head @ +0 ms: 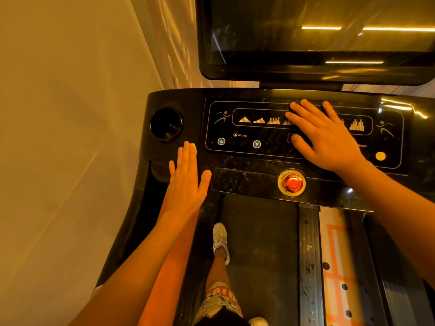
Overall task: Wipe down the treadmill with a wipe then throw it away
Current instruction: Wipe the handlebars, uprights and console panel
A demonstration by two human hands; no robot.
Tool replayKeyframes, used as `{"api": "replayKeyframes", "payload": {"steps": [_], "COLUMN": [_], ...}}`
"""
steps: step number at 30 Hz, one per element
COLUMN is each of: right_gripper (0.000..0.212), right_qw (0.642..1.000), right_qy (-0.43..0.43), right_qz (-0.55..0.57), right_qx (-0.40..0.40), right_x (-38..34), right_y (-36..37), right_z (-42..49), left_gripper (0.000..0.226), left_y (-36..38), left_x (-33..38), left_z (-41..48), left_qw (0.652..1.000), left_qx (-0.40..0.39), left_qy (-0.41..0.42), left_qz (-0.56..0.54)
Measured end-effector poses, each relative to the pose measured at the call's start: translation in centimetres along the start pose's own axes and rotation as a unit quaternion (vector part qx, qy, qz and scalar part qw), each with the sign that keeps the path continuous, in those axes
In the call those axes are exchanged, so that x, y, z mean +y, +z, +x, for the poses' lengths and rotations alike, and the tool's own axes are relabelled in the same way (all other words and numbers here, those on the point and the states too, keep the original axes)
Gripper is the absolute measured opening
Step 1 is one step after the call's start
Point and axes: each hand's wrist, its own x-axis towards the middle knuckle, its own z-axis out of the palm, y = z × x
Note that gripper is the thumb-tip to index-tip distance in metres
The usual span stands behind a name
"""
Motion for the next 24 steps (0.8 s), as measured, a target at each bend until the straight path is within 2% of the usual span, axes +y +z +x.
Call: {"api": "replayKeyframes", "payload": {"steps": [2, 9, 15, 20, 22, 24], "right_gripper": [0.060, 0.061, 0.061, 0.060, 0.060, 0.060], "right_qw": [1.000, 1.000, 1.000, 1.000, 1.000, 1.000], "right_qy": [0.001, 0.003, 0.002, 0.006, 0.009, 0.007], "right_qz": [0.004, 0.001, 0.001, -0.003, -0.002, -0.002], "right_qx": [-0.001, 0.000, 0.002, -0.002, -0.001, 0.000], "right_x": [0.0, 0.0, 0.1, -0.1, -0.1, 0.0], "right_y": [0.0, 0.0, -0.1, -0.1, -0.1, 0.0], "right_z": [0.0, 0.0, 0.0, 0.0, 0.1, 0.0], "left_gripper": [0.070, 0.070, 0.066, 0.060, 0.061, 0.064], "left_y": [0.0, -1.4, -0.1, -0.6, -0.2, 0.4], "left_x": [-0.6, -7.2, -4.4, -7.4, -5.7, -3.6], "left_z": [-0.2, -0.4, -0.8, 0.2, -0.1, -1.0], "left_qw": [1.000, 0.997, 1.000, 0.978, 0.981, 0.991], "left_qx": [-0.003, 0.010, 0.019, 0.077, 0.086, 0.068], "left_qy": [0.003, -0.075, -0.008, -0.168, -0.152, -0.093], "left_qz": [0.004, -0.018, -0.023, -0.094, -0.091, -0.070]}}
